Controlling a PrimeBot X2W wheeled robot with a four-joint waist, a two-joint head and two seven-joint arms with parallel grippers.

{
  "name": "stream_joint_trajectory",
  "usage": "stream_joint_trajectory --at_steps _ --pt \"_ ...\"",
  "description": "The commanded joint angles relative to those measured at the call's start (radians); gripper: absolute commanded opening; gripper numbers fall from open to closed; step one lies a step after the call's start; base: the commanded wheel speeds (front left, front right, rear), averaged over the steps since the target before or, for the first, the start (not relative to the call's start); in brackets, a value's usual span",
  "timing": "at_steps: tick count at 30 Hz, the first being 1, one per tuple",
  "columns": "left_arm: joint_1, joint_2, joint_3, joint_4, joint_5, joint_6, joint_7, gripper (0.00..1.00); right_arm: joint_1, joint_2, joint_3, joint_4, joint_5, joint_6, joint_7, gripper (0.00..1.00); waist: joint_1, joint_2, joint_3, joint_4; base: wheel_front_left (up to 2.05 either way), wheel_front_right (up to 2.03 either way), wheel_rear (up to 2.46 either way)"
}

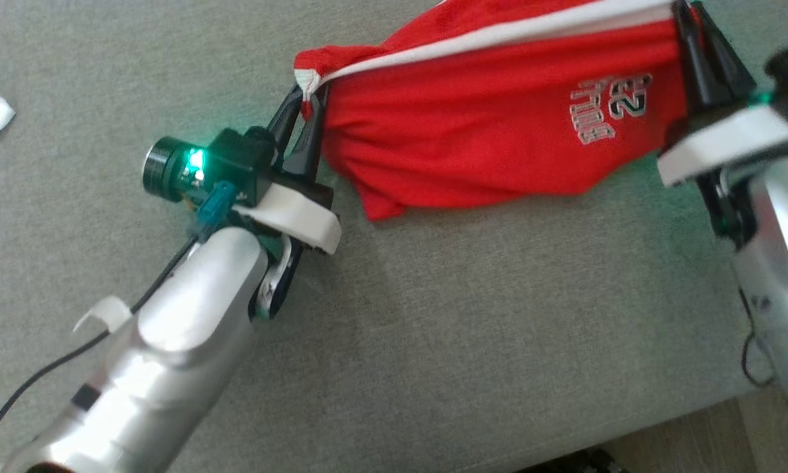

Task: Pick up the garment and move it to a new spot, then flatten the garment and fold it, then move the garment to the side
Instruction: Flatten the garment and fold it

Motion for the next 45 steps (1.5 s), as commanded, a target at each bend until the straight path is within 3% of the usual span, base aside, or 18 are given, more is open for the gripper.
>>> stream_joint_trajectory --at_steps 1,7,8,9,10,11,15,19,26,35,36,37,38,45 --pt "-0.046 0.006 0.035 -0.001 0.001 -0.009 -0.019 0.00 -0.036 -0.016 0.028 0.019 0.013 0.007 -0.015 0.00 -0.0002 0.0000 0.008 0.006 0.00 0.00 0.00" --pt "-0.102 -0.028 0.034 0.105 0.024 -0.022 -0.071 0.00 -0.194 0.017 0.109 0.209 0.034 0.007 -0.037 0.00 -0.0002 0.0000 0.033 0.013 0.00 0.00 0.00" --pt "-0.107 -0.034 0.035 0.114 0.026 -0.026 -0.077 0.00 -0.209 0.025 0.116 0.233 0.037 0.007 -0.038 0.14 -0.0002 0.0000 0.038 0.015 0.00 0.00 0.00" --pt "-0.112 -0.040 0.036 0.122 0.029 -0.029 -0.083 0.08 -0.223 0.032 0.111 0.242 0.042 0.007 -0.039 0.49 -0.0002 0.0000 0.041 0.017 0.00 0.00 0.00" --pt "-0.117 -0.045 0.034 0.127 0.036 -0.034 -0.087 0.64 -0.231 0.036 0.105 0.240 0.041 0.007 -0.039 1.00 -0.0002 0.0000 0.045 0.020 0.00 0.00 0.00" --pt "-0.121 -0.050 0.035 0.131 0.042 -0.034 -0.091 1.00 -0.233 0.040 0.098 0.226 0.040 0.007 -0.039 1.00 -0.0002 0.0000 0.047 0.023 0.00 0.00 0.00" --pt "-0.122 -0.060 0.048 0.138 0.093 0.001 -0.098 1.00 -0.182 0.053 0.061 0.166 0.064 0.007 -0.039 1.00 -0.0002 0.0000 0.045 0.036 0.00 0.00 0.00" --pt "-0.054 -0.048 0.086 0.049 0.164 0.049 -0.098 1.00 -0.104 0.069 0.049 0.156 0.100 0.007 -0.039 1.00 -0.0002 0.0000 0.021 0.039 0.00 0.00 0.00" --pt "0.241 -0.012 0.174 -0.243 0.307 0.150 -0.099 1.00 -0.050 0.019 -0.008 0.338 0.183 0.007 -0.039 1.00 -0.0002 0.0000 -0.040 0.096 0.00 0.00 0.00" --pt "0.431 -0.020 0.250 -0.405 0.359 0.180 -0.099 1.00 -0.078 -0.004 0.008 0.445 0.386 0.007 0.043 0.99 -0.0002 0.0000 -0.064 0.165 0.00 0.00 0.00" --pt "0.440 -0.023 0.257 -0.413 0.363 0.177 -0.099 1.00 -0.080 -0.007 0.013 0.447 0.412 0.007 0.060 0.71 -0.0002 0.0000 -0.066 0.169 0.00 0.00 0.00" --pt "0.447 -0.025 0.263 -0.417 0.367 0.174 -0.099 1.00 -0.082 -0.011 0.019 0.448 0.436 0.007 0.073 0.29 -0.0002 0.0000 -0.068 0.172 0.00 0.00 0.00" --pt "0.452 -0.029 0.269 -0.421 0.371 0.171 -0.099 1.00 -0.082 -0.015 0.027 0.447 0.456 0.007 0.084 0.00 -0.0002 0.0000 -0.072 0.173 0.00 0.00 0.00" --pt "0.477 -0.037 0.301 -0.417 0.393 0.130 -0.099 1.00 -0.054 -0.088 0.084 0.445 0.520 0.007 0.048 0.00 -0.0002 0.0000 -0.114 0.146 0.00 0.00 0.00"
